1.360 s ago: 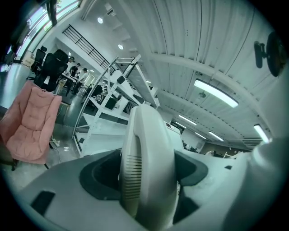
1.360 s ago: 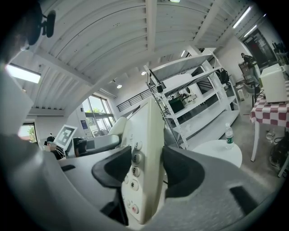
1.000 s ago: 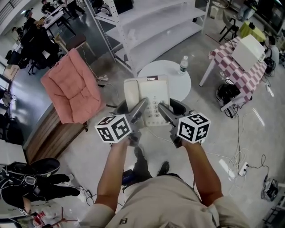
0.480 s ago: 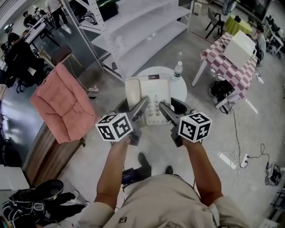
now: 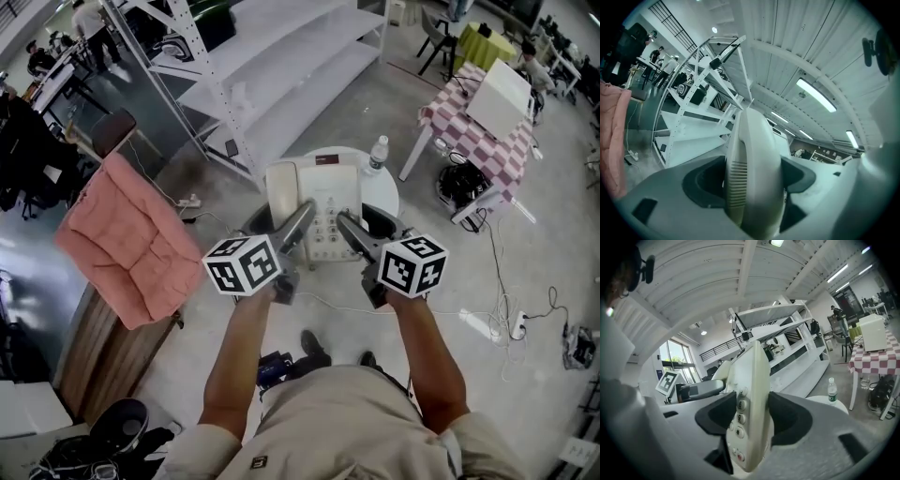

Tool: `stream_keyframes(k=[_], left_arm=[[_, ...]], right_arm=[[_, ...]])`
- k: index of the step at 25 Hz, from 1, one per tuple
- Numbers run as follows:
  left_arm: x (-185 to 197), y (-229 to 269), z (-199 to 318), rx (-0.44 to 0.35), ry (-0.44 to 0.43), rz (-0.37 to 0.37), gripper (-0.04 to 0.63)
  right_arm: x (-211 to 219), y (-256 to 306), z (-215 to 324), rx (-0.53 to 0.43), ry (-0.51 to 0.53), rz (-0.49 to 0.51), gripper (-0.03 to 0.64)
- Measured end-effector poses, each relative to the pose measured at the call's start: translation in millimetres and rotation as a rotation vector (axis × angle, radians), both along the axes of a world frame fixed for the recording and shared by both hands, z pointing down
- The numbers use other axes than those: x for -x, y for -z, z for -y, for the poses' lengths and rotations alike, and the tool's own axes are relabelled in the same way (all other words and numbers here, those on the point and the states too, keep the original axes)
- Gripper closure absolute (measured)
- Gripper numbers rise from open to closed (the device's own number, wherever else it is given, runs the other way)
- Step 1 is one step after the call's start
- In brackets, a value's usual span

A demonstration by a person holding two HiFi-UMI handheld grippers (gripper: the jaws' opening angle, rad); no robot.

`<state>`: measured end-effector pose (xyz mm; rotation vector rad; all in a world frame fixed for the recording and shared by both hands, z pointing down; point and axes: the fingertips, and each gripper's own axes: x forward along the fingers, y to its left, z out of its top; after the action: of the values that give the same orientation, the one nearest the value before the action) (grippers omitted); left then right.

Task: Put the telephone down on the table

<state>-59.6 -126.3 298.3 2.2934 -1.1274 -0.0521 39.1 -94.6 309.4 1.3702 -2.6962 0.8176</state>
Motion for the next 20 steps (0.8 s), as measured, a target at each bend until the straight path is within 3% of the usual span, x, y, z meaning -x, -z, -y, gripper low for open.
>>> stream_keyframes(k=[10,20], left_arm=[[49,5,34,-0.021,-0.032,-0.032,0.253],[75,4,47,-0.035,0.010,-0.034,0.253]], right_arm=[[50,7,31,-0.016,-0.024,-0.040,0.422],[75,7,50,-0.027,0.030,-0.050,0.420]])
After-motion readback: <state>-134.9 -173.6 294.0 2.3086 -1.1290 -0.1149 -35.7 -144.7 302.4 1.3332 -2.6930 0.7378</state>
